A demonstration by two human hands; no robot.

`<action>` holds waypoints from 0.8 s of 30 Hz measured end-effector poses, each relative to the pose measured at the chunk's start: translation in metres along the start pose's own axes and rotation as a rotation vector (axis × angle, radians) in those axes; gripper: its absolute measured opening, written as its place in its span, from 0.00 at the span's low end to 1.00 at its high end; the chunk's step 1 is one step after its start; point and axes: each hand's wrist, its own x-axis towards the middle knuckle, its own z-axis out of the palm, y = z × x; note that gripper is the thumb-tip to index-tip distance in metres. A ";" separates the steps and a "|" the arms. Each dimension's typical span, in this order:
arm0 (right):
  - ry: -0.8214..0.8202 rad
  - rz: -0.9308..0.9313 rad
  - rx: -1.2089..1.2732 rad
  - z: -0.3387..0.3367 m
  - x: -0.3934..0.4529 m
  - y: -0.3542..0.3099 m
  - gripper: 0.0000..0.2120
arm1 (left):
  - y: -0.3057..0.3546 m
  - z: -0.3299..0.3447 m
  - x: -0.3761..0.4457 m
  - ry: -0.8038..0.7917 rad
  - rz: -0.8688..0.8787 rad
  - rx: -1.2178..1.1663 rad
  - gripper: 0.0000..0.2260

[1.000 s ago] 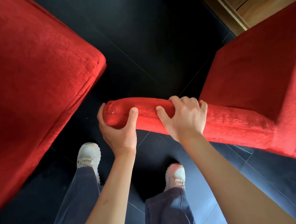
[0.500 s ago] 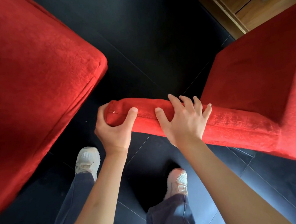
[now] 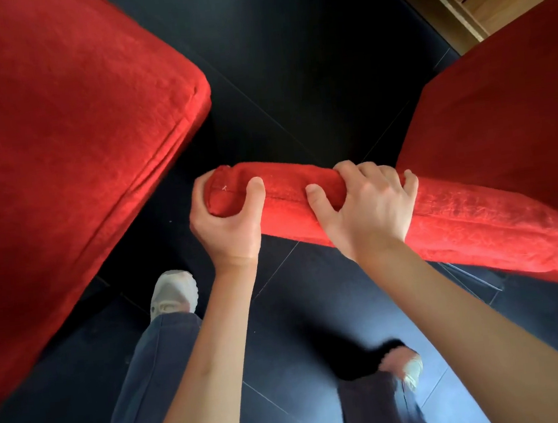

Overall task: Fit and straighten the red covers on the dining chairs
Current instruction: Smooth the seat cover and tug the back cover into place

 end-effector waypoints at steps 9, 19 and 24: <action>0.061 -0.045 -0.001 0.003 0.004 0.002 0.34 | -0.003 0.006 0.002 0.083 0.116 -0.031 0.09; 0.121 -0.087 0.034 -0.009 -0.004 0.019 0.33 | 0.005 0.012 -0.016 0.132 0.259 -0.011 0.09; 0.125 -0.084 0.063 -0.016 -0.014 0.031 0.32 | 0.014 0.012 -0.035 0.148 0.296 -0.003 0.07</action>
